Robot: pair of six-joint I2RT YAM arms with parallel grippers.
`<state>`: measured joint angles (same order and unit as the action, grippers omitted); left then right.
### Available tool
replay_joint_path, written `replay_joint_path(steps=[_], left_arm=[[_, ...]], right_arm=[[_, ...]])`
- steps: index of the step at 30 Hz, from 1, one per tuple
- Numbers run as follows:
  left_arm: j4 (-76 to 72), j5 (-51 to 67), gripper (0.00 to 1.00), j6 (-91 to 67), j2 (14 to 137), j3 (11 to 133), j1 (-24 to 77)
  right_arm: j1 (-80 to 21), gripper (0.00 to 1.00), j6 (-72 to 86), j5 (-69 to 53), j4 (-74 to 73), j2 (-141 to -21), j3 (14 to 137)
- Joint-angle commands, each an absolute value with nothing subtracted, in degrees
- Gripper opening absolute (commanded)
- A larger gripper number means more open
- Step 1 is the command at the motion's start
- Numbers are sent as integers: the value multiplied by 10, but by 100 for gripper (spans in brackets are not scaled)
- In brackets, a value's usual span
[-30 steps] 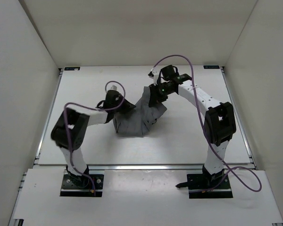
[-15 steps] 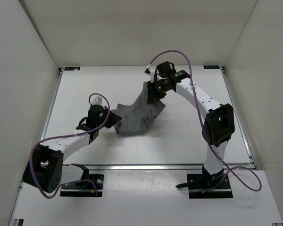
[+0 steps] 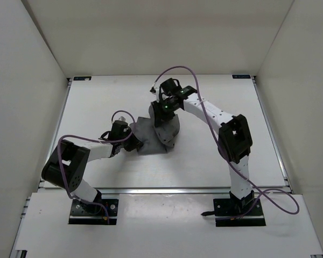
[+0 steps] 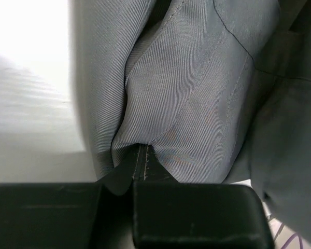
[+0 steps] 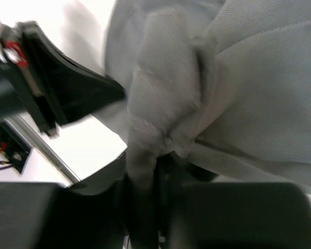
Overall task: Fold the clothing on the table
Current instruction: Fold the skirt
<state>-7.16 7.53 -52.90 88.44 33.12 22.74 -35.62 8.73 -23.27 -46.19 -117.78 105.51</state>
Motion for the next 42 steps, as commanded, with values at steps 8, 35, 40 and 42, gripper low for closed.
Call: replay_joint_path(steps=[8,35,40,42], left_arm=[[-81,106,0,-510,897,324,208],[-99,195,23,-508,773,491,198],[-91,164,13,-477,868,540,280],[-81,140,10,-465,893,546,309]], right_arm=[[-405,76,138,-209,-495,-1226,1206],[-282,0,132,-235,-281,-1041,822],[-273,0,123,-253,-265,-1073,834],[-266,0,120,-264,-264,-1091,839]])
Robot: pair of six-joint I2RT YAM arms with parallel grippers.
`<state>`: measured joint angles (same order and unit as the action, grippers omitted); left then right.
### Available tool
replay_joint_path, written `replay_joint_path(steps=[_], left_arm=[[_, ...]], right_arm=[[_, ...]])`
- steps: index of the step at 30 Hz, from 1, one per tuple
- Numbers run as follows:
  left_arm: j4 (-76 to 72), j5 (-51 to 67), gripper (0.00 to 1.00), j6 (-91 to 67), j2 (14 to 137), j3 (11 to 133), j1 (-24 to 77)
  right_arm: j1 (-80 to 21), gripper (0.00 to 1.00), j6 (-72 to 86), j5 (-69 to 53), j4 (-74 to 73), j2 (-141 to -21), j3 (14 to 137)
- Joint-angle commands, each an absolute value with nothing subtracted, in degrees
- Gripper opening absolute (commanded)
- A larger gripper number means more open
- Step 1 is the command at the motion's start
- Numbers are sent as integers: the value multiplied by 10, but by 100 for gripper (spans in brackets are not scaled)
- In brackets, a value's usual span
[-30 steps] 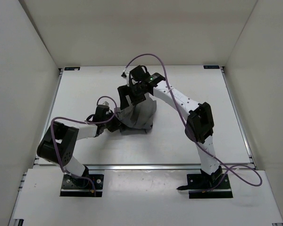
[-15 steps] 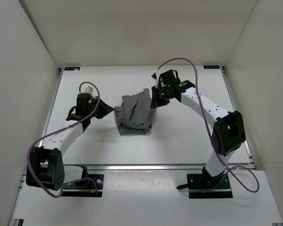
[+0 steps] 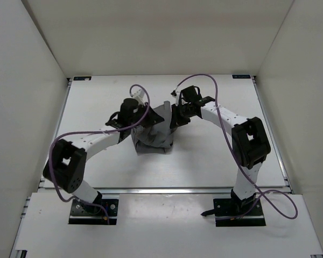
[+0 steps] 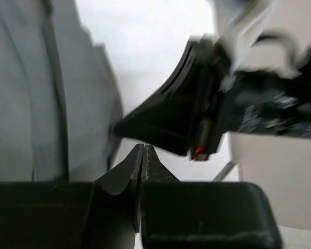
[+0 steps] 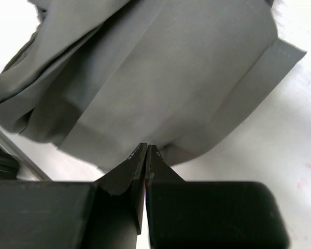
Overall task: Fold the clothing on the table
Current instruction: Fold the skirt
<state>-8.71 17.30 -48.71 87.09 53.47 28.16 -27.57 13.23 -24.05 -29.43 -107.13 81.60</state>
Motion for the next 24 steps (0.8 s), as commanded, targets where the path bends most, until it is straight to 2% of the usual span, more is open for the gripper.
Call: replay_joint_path(steps=[1,7,17,24], left_arm=[[-66,116,9,-454,907,549,316],[13,-26,6,-402,959,564,324],[28,-39,8,-375,1055,663,262],[18,-62,9,-377,1007,604,217]], right_arm=[[-265,1,125,-267,-259,-1093,839],[-252,0,120,-284,-248,-1120,842],[-263,0,90,-268,-250,-1152,831],[-258,0,84,-275,-245,-1152,824]])
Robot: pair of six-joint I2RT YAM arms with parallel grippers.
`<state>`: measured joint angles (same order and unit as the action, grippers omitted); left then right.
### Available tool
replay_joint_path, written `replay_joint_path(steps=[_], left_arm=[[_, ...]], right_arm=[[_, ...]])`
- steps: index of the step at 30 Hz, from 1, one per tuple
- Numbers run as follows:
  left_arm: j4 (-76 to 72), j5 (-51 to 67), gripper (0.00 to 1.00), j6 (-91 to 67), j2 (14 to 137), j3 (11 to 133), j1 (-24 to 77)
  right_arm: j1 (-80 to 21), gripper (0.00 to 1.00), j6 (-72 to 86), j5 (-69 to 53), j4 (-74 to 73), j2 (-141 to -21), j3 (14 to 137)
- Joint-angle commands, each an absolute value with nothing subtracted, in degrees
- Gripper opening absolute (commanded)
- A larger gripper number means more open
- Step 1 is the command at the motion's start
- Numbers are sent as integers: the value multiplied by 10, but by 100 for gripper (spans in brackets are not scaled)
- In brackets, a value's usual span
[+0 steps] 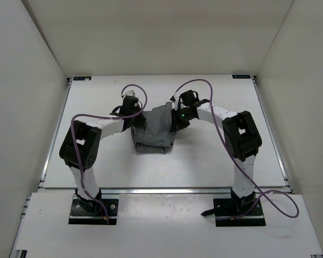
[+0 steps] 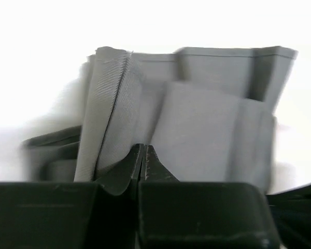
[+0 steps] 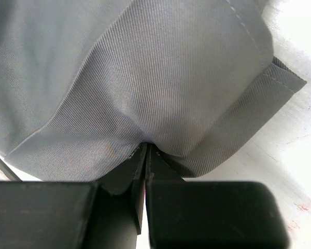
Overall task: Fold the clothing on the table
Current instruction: Fold the skirt
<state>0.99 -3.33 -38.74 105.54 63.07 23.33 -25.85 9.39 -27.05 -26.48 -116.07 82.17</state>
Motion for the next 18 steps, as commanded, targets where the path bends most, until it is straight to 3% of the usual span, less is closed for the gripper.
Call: replay_joint_path(steps=[1,7,11,15,17,18], left_arm=[[16,-68,9,-377,992,581,214],[5,-39,13,-368,914,499,182],[8,-50,21,-338,847,504,190],[37,-18,40,-322,781,533,174],[57,-7,41,-311,752,540,178],[70,-6,37,-304,737,541,191]], right_arm=[[-252,0,86,-281,-243,-1149,820],[-244,0,90,-301,-249,-1129,831],[-231,9,94,-363,-258,-1101,866],[-221,36,99,-359,-283,-1051,897],[-221,64,103,-334,-288,-1019,893],[-219,70,100,-321,-289,-1002,888]])
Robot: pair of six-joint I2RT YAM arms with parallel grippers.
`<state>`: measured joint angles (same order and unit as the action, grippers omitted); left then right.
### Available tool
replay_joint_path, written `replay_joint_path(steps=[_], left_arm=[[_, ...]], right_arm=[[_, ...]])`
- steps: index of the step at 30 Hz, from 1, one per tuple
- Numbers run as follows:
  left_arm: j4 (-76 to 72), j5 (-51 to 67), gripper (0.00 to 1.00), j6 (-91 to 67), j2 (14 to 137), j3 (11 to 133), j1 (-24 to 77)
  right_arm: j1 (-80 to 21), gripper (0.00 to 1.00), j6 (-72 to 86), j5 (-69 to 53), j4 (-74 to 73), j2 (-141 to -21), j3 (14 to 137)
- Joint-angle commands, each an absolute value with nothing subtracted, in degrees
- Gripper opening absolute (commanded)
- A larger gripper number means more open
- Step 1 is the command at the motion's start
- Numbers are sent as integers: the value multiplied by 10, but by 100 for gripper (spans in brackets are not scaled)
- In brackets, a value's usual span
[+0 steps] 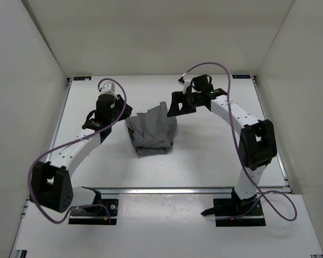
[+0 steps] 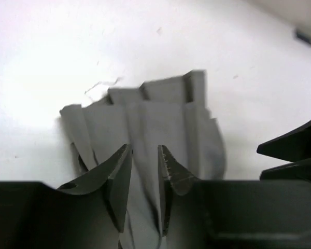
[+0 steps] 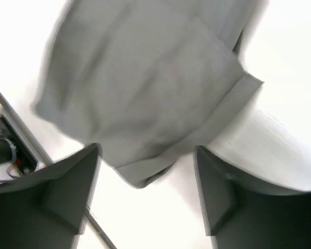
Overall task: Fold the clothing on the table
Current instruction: Fold the skirt
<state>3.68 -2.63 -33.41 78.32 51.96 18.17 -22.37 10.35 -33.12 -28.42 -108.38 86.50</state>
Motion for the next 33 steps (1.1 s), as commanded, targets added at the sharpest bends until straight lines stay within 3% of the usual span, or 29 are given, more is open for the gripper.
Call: replay_joint_path(steps=[1,3,4,5,6,7,8,13,18,28,32,33], left_arm=[[82,-13,34,-302,723,538,197],[86,-11,22,-308,705,520,227],[90,-11,18,-319,695,498,242],[84,-4,15,-322,687,484,247],[75,-3,10,-335,686,460,253],[69,8,4,-343,681,440,255],[65,9,1,-348,676,432,258],[42,13,0,-366,677,371,290],[7,1,0,-374,701,312,290],[17,21,0,-350,751,312,260],[46,36,5,-336,726,358,255],[72,40,13,-328,713,376,251]], right_arm=[[-214,78,89,-314,-300,-997,889],[-214,78,95,-270,-302,-979,873],[-214,75,96,-266,-296,-966,863],[-211,64,107,-271,-297,-961,859],[-208,40,118,-281,-292,-959,842],[-207,25,122,-286,-280,-957,836],[-214,1,137,-276,-273,-958,818],[-254,0,163,-322,-229,-995,756],[-312,1,173,-315,-215,-1064,769],[-294,0,192,-322,-183,-1111,750],[-265,0,204,-343,-208,-1075,787],[-259,8,201,-340,-221,-1065,797]])
